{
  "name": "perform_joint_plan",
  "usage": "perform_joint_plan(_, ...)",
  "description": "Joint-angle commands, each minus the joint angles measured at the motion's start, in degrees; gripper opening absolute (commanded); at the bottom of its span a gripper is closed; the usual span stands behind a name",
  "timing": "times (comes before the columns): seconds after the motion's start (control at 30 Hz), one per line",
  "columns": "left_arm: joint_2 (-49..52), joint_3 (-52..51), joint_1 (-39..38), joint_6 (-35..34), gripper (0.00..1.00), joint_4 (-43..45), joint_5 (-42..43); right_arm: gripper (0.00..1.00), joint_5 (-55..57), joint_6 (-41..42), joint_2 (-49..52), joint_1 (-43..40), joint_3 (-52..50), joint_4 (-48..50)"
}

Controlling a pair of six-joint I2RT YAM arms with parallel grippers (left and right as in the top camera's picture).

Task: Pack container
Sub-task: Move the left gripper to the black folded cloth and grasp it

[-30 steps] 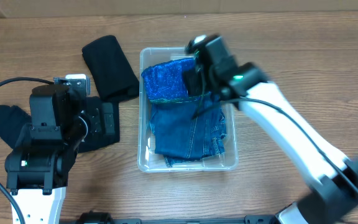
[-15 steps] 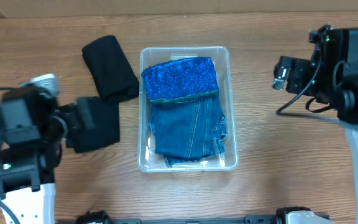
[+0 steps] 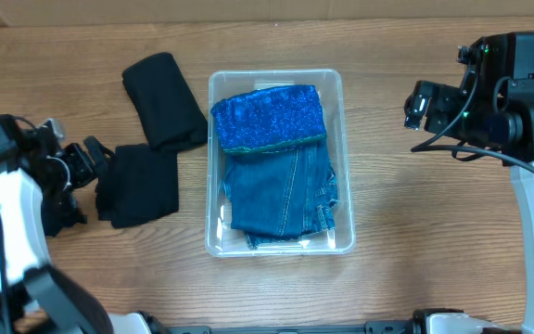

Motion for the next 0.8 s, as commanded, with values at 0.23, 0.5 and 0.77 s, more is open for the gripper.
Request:
perform_joint_plan(0.23, 13.11, -0.48, 0.37, 6.19, 1.00, 5.49, -0.39, 1.00, -0.52, 0.15, 0.94, -0.07, 0.09, -0.28)
perform_joint_plan(0.5, 16.85, -0.48, 0.35, 6.56, 1.00, 5.33, -2.21, 1.00, -0.52, 0.15, 2.43, -0.07, 0.09, -0.48)
perform_joint_plan(0.77, 21.33, -0.48, 0.24, 9.75, 1.00, 4.42, 4.00, 1.00, -0.50, 0.15, 2.47, -0.07, 0.09, -0.33)
